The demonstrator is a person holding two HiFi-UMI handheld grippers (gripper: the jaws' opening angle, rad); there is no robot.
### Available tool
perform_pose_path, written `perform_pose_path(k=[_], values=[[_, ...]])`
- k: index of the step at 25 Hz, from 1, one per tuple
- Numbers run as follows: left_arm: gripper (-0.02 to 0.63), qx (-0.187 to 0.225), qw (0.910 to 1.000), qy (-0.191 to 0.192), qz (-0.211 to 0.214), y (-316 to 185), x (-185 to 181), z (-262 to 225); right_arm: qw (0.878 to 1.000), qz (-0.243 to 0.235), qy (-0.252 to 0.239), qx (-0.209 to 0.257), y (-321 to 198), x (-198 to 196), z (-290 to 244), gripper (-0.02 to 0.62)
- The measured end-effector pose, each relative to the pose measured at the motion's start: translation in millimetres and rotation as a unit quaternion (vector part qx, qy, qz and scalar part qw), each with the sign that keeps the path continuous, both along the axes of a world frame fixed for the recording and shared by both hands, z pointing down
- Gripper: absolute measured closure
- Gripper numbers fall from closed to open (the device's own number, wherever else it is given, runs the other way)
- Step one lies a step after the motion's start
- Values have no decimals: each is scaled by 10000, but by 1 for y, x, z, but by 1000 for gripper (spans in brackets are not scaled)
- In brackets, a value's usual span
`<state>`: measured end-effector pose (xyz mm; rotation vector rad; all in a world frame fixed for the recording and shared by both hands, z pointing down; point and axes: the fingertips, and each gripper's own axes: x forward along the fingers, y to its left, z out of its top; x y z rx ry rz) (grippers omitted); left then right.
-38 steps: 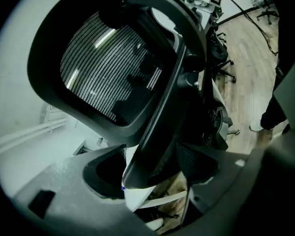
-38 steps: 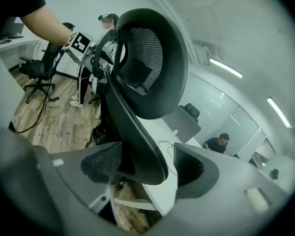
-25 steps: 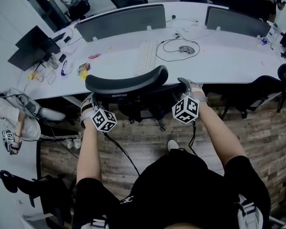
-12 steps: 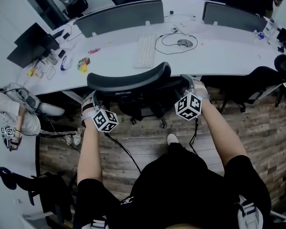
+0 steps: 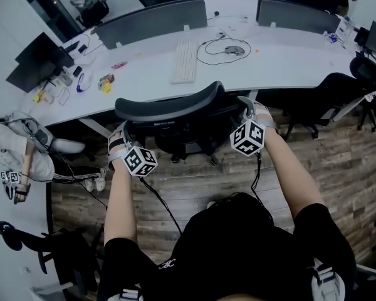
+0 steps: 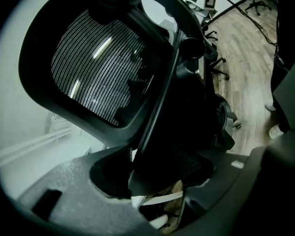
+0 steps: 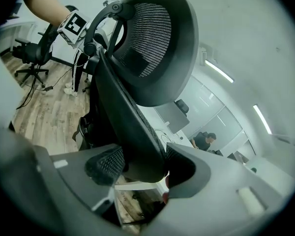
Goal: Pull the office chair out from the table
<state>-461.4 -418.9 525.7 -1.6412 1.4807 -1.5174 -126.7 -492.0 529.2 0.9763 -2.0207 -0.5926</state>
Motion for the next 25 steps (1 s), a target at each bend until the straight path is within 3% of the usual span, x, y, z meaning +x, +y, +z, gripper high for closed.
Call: perform_pose_path(k=[11, 25], values=[[354, -39, 9998, -6, -214, 43, 23, 1, 9999, -96, 27, -52, 32, 22, 1, 336], [353, 6, 9991, 23, -434, 147, 63, 2, 9989, -461, -43, -10, 112, 55, 2, 334]])
